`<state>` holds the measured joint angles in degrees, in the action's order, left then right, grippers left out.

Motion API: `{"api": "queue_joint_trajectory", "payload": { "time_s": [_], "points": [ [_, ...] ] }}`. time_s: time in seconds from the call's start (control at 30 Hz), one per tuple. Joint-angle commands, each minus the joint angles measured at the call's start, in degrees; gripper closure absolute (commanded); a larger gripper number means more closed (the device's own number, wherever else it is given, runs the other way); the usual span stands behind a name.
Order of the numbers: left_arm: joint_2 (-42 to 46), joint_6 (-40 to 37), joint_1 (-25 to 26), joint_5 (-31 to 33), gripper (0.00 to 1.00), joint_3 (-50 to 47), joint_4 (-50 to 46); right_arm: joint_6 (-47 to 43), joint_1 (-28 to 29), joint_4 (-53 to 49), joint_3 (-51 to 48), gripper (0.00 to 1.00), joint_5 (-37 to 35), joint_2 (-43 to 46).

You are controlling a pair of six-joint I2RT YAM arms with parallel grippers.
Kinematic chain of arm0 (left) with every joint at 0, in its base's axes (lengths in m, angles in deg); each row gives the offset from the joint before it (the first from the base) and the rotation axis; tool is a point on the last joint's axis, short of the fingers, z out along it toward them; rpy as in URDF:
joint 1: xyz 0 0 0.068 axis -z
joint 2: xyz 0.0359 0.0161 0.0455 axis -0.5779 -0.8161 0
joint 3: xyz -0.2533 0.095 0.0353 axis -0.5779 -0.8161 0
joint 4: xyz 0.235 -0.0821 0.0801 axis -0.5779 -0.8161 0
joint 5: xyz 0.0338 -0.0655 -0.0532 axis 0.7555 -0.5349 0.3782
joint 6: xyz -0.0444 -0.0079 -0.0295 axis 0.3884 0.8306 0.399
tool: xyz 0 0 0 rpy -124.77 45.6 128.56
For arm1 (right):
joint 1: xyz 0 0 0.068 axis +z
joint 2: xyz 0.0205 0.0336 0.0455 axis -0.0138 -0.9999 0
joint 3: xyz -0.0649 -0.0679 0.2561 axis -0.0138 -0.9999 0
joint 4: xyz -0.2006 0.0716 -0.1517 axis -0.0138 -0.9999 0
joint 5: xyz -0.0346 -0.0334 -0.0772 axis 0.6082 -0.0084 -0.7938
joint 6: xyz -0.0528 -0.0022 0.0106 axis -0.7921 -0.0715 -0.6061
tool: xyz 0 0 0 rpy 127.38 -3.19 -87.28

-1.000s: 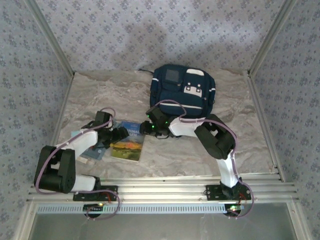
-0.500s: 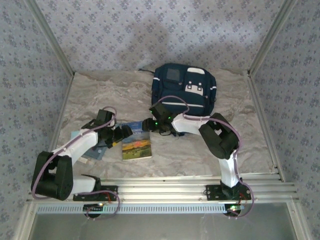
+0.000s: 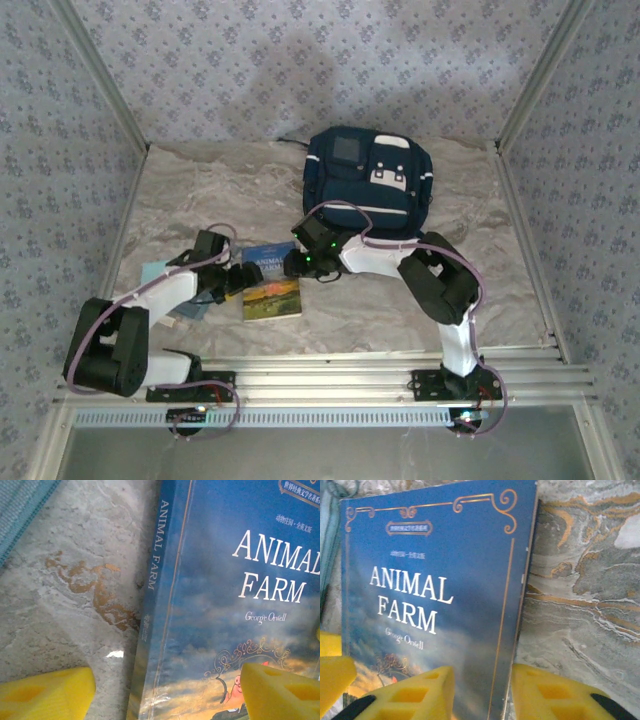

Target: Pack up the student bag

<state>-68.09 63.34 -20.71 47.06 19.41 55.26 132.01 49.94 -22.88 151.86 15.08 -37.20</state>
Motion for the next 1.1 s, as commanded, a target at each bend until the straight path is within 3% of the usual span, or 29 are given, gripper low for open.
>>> {"api": "queue_joint_trajectory", "payload": {
  "time_s": [0.0, 0.37, 0.6, 0.8, 1.07],
  "points": [
    [-3.35, -1.73, 1.64, -7.86, 0.25, -2.97, 12.29, 1.36, -0.26, 0.09, -0.27, 0.69, 1.08, -2.17],
    [-1.84, -0.05, 5.07, -12.60, 0.33, -0.69, 17.52, 3.65, -0.89, 0.08, -0.78, 0.82, 1.50, -5.09],
    [-1.16, 2.86, 7.02, -13.44, 0.33, 0.18, 20.56, 4.26, -1.27, 0.80, -1.26, 0.82, 2.09, -5.73],
    [3.80, 3.86, 8.71, -10.77, 0.37, 5.03, 14.20, 4.55, -1.51, 1.32, -1.79, 0.82, 2.26, -5.73],
    [6.07, 5.06, 8.88, -9.85, 0.43, 5.81, 13.49, 4.46, -1.65, 0.98, -1.41, 0.82, 2.57, -6.26]
  ]
}}
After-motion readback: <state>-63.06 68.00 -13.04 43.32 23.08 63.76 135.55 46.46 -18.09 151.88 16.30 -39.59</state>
